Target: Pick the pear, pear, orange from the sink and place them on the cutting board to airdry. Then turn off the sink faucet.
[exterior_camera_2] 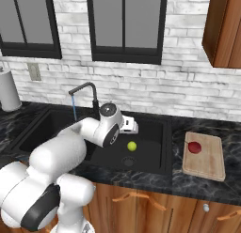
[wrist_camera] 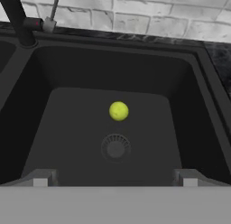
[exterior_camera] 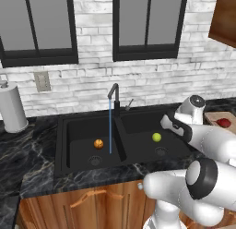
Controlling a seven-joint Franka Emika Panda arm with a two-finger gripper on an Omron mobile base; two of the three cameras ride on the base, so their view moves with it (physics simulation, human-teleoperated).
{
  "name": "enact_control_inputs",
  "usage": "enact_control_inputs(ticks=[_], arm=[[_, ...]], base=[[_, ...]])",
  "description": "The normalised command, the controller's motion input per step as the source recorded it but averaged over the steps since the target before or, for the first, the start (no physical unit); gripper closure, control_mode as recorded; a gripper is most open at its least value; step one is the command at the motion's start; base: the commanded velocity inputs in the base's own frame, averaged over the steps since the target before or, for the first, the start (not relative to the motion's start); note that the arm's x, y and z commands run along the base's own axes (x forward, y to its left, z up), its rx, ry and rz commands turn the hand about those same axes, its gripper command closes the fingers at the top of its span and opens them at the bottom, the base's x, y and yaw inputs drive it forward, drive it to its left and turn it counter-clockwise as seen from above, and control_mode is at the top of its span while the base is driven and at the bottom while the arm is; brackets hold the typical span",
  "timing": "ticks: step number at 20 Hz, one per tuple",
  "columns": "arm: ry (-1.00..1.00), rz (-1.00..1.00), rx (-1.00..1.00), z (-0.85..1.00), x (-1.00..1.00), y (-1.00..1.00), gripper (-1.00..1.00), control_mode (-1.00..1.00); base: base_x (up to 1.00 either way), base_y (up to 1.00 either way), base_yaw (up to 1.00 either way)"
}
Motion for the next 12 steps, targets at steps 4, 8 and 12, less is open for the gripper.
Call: enact_control_inputs(ticks=[4, 8, 12], arm=[[0.0, 0.0, 0.0, -0.27, 0.22, 0.0, -1.0, -1.0], [0.0, 0.0, 0.0, -0.2, 0.19, 0.0, -1.0, -1.0], [0.05, 0.0, 0.02, -0.14, 0.2, 0.0, -1.0, -1.0]], base=[[0.0, 0.0, 0.0], [0.0, 0.0, 0.0], [0.0, 0.0, 0.0]])
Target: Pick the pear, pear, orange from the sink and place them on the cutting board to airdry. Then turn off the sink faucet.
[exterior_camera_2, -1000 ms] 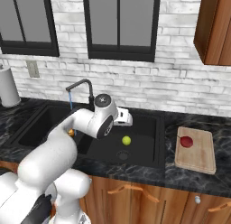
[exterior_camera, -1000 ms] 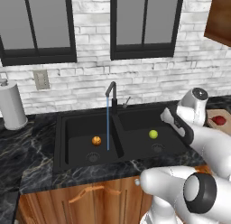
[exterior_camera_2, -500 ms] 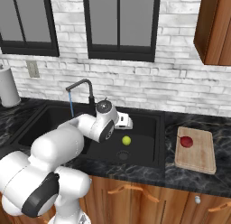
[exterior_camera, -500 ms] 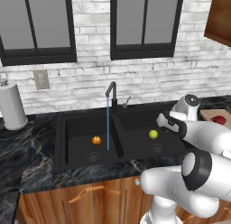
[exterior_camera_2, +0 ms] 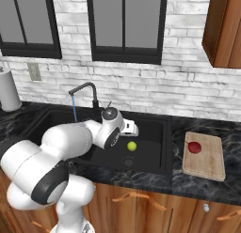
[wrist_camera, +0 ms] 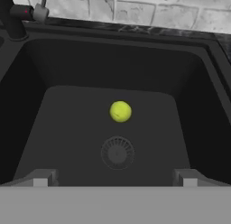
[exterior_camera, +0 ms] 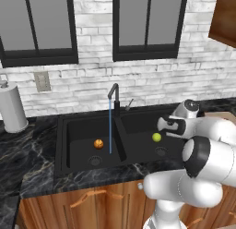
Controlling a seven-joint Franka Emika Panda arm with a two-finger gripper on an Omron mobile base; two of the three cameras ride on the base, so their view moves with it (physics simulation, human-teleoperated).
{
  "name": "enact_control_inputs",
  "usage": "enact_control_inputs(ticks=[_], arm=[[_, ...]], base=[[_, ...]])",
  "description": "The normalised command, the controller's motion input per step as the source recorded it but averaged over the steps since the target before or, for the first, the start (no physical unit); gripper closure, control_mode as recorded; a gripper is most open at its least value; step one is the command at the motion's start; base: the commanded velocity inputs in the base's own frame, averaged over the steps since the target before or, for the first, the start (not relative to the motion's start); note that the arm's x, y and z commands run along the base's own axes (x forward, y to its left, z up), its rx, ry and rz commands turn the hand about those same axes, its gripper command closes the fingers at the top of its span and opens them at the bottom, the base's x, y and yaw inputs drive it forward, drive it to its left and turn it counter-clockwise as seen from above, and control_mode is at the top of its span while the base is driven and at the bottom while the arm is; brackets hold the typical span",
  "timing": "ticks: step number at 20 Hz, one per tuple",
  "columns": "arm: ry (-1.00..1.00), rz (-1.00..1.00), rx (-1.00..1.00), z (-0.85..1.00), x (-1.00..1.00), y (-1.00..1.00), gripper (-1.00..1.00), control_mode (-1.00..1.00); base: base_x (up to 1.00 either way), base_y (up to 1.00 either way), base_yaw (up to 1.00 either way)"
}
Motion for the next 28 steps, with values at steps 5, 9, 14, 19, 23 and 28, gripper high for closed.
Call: enact_control_inputs(ticks=[5, 9, 14, 19, 23, 28], arm=[[0.06, 0.0, 0.02, -0.18, 0.23, -0.01, -1.0, -1.0], [0.01, 0.0, 0.0, -0.24, 0.21, -0.07, -1.0, -1.0], [0.0, 0.0, 0.0, -0.39, 0.15, -0.03, -1.0, -1.0], [0.01, 0.0, 0.0, -0.42, 0.22, -0.03, -1.0, -1.0], [0.05, 0.0, 0.03, -0.28, 0.37, 0.0, -1.0, -1.0], [0.06, 0.0, 0.04, -0.21, 0.25, -0.04, -1.0, -1.0]], base=[[0.0, 0.0, 0.0], [0.0, 0.0, 0.0], [0.0, 0.0, 0.0], [0.0, 0.0, 0.0], [0.0, 0.0, 0.0], [0.0, 0.0, 0.0]])
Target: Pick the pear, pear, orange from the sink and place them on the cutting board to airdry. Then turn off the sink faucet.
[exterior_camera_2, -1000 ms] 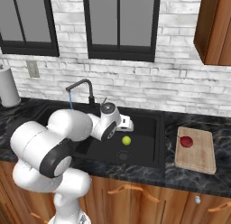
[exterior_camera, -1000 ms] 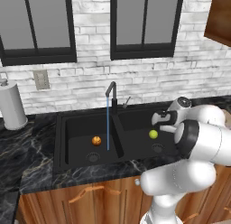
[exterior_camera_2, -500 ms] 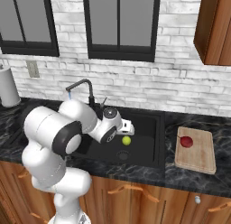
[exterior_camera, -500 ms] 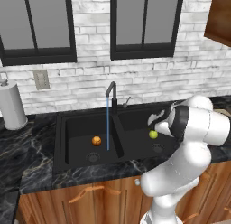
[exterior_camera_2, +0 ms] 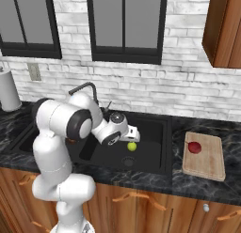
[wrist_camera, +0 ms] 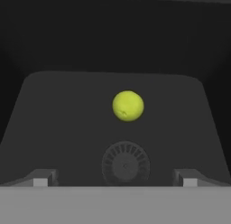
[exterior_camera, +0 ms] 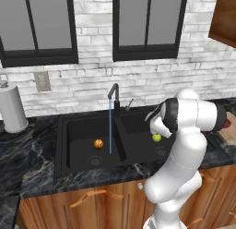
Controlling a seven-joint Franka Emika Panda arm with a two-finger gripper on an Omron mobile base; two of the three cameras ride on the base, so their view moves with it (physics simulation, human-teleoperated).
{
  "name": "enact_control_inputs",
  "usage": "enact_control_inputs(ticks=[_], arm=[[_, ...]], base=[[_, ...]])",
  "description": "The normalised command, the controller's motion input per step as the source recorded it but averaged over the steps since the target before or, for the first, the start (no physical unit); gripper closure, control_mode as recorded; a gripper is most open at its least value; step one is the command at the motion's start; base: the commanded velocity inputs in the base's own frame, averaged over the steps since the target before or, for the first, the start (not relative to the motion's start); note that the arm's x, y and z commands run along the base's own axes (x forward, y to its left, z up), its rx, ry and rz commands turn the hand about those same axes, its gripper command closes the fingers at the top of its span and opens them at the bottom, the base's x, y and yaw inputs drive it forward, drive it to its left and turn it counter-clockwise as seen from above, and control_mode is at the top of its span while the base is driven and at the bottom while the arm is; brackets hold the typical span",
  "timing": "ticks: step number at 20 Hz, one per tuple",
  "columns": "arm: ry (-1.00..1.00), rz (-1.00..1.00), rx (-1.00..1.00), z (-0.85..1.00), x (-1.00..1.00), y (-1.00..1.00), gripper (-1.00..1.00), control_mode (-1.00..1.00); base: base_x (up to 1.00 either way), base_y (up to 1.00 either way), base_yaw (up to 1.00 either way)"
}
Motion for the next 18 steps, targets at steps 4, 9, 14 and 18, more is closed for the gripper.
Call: enact_control_inputs(ticks=[4, 9, 14, 18], arm=[[0.01, 0.0, 0.02, -0.22, 0.16, -0.08, -1.0, -1.0], [0.02, 0.0, 0.02, -0.23, 0.2, -0.03, -1.0, -1.0], [0.03, 0.0, 0.01, -0.18, 0.24, 0.0, -1.0, -1.0], [0.04, 0.0, 0.01, -0.17, 0.28, 0.0, -1.0, -1.0]], base=[[0.0, 0.0, 0.0], [0.0, 0.0, 0.0], [0.0, 0.0, 0.0], [0.0, 0.0, 0.0]])
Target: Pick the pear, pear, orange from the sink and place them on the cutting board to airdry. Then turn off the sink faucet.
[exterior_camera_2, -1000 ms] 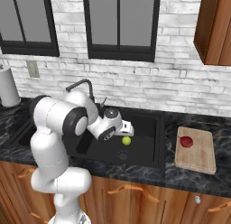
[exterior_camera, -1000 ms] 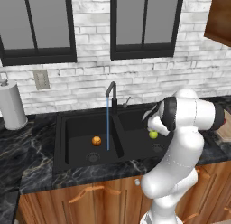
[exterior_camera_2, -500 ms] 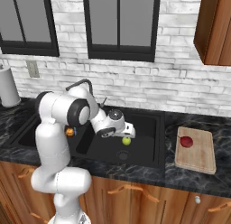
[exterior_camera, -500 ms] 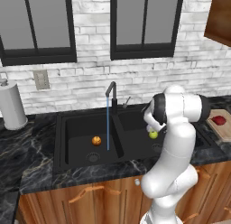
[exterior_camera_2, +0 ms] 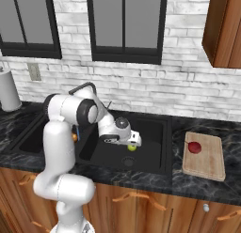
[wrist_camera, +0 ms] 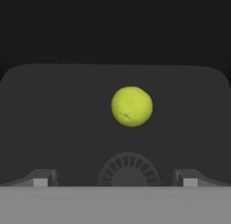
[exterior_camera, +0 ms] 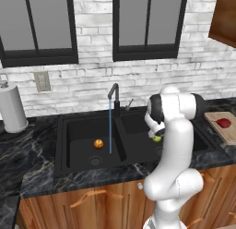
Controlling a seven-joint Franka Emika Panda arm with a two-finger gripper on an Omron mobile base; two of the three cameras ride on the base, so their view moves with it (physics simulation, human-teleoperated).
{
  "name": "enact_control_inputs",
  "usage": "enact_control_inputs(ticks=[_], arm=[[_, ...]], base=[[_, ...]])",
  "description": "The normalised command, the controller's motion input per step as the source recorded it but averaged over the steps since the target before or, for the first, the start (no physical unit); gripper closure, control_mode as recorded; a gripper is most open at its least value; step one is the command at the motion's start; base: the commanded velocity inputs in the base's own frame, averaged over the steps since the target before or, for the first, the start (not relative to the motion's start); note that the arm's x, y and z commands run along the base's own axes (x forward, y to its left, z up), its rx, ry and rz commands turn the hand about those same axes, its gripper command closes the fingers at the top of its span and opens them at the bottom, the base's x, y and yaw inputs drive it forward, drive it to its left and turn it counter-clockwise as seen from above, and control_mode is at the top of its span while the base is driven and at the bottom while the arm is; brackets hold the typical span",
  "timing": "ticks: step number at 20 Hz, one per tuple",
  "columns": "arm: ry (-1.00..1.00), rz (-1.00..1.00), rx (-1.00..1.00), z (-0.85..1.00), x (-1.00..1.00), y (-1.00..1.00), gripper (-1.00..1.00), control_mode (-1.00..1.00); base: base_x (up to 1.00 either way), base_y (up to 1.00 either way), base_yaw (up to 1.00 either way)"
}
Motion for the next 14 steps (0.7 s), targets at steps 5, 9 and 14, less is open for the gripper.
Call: enact_control_inputs(ticks=[5, 9, 14], arm=[[0.04, 0.0, 0.02, -0.15, 0.34, -0.05, -1.0, -1.0], [0.03, 0.0, 0.03, -0.1, 0.36, -0.08, -1.0, -1.0], [0.03, 0.0, 0.03, -0.12, 0.38, -0.06, -1.0, -1.0]], base=[[0.0, 0.0, 0.0], [0.0, 0.0, 0.0], [0.0, 0.0, 0.0]])
